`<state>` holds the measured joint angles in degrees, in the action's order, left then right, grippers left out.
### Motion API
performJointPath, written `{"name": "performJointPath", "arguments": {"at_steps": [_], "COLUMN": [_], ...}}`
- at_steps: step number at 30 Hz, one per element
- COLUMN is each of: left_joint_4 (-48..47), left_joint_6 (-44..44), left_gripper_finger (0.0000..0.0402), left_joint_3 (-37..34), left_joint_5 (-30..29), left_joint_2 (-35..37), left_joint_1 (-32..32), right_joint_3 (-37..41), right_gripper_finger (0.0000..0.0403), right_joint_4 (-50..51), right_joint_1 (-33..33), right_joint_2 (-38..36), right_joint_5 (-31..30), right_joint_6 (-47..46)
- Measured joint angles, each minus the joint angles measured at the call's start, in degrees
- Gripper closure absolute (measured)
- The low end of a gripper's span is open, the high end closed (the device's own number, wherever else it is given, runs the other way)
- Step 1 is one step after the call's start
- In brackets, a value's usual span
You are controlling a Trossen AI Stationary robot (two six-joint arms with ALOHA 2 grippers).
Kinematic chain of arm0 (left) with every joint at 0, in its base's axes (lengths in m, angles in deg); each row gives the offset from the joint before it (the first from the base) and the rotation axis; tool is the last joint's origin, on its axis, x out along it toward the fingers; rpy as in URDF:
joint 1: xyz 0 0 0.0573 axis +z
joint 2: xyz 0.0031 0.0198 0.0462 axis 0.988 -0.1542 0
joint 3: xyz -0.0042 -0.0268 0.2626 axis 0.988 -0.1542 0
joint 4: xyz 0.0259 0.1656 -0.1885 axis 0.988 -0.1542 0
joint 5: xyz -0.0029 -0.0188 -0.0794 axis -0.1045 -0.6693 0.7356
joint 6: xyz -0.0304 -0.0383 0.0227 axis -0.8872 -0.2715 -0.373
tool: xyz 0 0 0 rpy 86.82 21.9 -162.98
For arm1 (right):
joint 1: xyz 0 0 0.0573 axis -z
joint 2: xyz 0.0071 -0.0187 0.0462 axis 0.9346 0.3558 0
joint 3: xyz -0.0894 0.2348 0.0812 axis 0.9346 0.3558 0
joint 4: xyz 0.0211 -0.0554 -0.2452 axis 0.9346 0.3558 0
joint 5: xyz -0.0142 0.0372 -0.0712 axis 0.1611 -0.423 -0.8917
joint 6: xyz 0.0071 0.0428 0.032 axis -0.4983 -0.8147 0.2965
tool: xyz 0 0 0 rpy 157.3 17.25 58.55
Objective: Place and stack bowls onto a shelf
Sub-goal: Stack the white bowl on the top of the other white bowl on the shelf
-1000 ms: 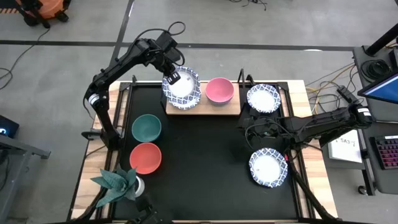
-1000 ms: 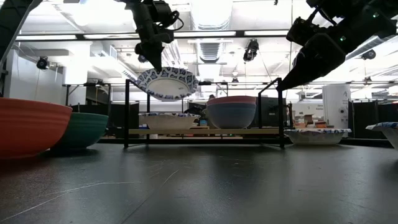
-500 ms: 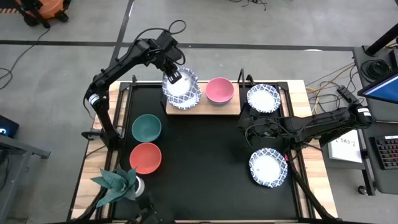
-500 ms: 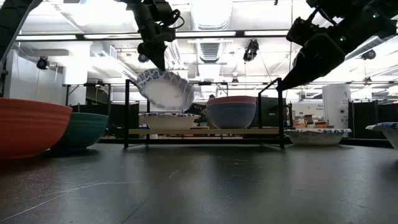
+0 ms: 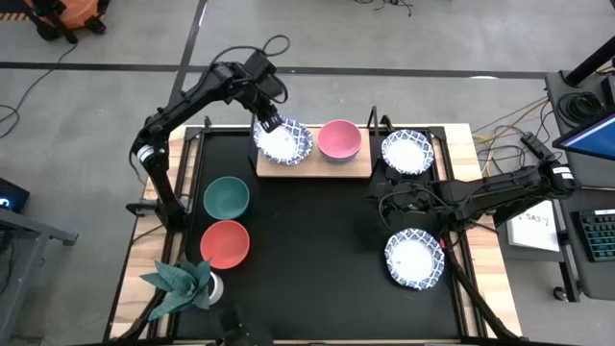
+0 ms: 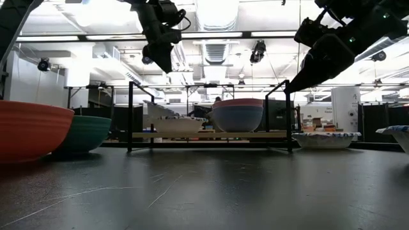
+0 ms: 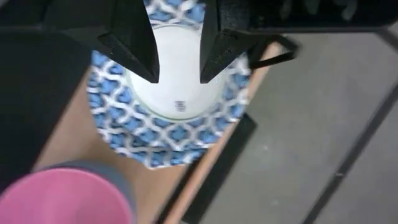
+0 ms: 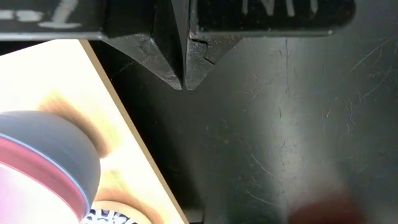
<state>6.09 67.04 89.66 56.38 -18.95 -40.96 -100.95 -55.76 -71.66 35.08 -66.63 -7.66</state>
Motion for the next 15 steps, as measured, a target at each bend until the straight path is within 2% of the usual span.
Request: {"name": "performJointPath", "arguments": {"at_steps": [5,11,15], "left_joint_4": [2.42,3.22,0.51], "left_joint_6": [-1.42,-1.43,0.59], "left_gripper_finger": [0.0326,0.035,0.036], "left_joint_3": [-5.81,-14.08,-16.78], "left_joint_5": [0.74,-5.97,-6.82], "left_joint_2": [0.0,0.0,0.0], "left_joint_1": [-3.36,-6.92,-8.02], "right_joint_3": [-0.01,0.01,0.01], "right_gripper_finger": [0.0394,0.0394,0.0394], "right_joint_4": [0.0,0.0,-0.02], "right_joint_1": [0.0,0.0,0.0], "right_joint_2": [0.02,0.04,0.04], "right_joint_5": [-0.01,-0.01,-0.01], "right_joint_6": [0.03,-0.01,0.01]}}
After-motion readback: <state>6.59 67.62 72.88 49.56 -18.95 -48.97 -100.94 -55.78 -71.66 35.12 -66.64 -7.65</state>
